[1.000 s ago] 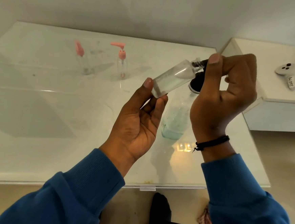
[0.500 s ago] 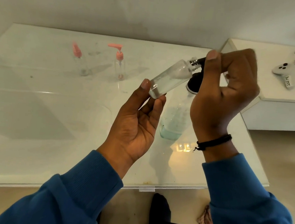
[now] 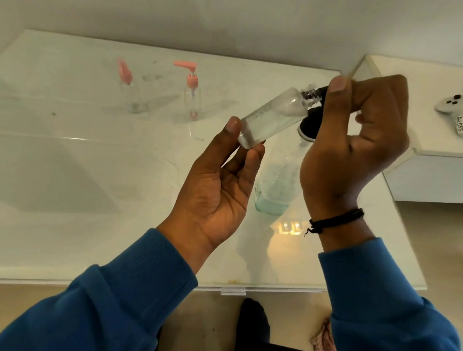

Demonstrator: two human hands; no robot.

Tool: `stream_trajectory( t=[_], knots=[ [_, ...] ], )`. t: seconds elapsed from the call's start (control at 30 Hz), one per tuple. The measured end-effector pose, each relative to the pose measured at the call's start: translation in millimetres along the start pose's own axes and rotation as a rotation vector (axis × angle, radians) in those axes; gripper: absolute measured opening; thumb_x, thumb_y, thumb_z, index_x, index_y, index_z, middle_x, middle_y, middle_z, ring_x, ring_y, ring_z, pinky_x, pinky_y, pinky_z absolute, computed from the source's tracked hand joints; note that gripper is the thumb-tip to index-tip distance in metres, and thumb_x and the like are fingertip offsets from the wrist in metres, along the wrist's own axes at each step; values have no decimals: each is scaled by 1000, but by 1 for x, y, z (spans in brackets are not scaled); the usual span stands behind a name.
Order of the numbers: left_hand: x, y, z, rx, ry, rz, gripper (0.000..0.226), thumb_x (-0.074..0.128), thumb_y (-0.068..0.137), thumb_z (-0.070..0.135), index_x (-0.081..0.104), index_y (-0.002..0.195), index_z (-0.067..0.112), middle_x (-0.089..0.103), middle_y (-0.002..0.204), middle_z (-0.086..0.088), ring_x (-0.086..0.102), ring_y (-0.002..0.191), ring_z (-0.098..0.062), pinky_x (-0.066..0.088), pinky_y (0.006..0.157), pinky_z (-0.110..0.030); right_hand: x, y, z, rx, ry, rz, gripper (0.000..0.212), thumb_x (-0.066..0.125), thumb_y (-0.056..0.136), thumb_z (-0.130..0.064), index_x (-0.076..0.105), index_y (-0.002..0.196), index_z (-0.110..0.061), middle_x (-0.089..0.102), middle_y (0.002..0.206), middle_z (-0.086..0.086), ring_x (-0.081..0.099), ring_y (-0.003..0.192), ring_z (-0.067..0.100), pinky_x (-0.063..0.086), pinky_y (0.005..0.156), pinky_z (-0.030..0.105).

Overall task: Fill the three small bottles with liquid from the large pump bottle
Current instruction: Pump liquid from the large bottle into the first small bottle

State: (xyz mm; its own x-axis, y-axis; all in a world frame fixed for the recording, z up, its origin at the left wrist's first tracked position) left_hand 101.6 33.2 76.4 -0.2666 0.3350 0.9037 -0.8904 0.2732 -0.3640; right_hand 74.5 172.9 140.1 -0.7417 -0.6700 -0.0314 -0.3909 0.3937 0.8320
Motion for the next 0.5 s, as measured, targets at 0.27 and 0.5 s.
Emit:
stream_trajectory(
  t=[0.27,0.5],
  knots=[
    [1,0,-1,3,19,-12,66,79,68,22,65,130,6,72,112,-15,71,83,-17,61,67,-20,-1,6,-1,-26,-7,14,35,61,96,-7,57,63,2,52,65,18,46,66,32,35,61,37],
    [0,0,-1,3,19,10,67,80,67,21,65,130,5,72,109,-15,71,81,-17,60,62,-20,-2,1,1,3,-3,-1,33,61,97,-6,57,65,1,53,67,16,46,67,29,36,61,40]
  ],
)
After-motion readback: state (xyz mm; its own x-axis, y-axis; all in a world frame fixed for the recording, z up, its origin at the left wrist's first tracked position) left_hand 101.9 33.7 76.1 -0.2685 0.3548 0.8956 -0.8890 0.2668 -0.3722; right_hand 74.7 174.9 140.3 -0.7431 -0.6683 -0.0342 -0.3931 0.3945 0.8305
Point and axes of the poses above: each hand's wrist, its own y-axis towards the middle knuckle, its own x-axis out of the palm, z = x × y, the point moved 4 cm from there along y, towards the middle knuckle
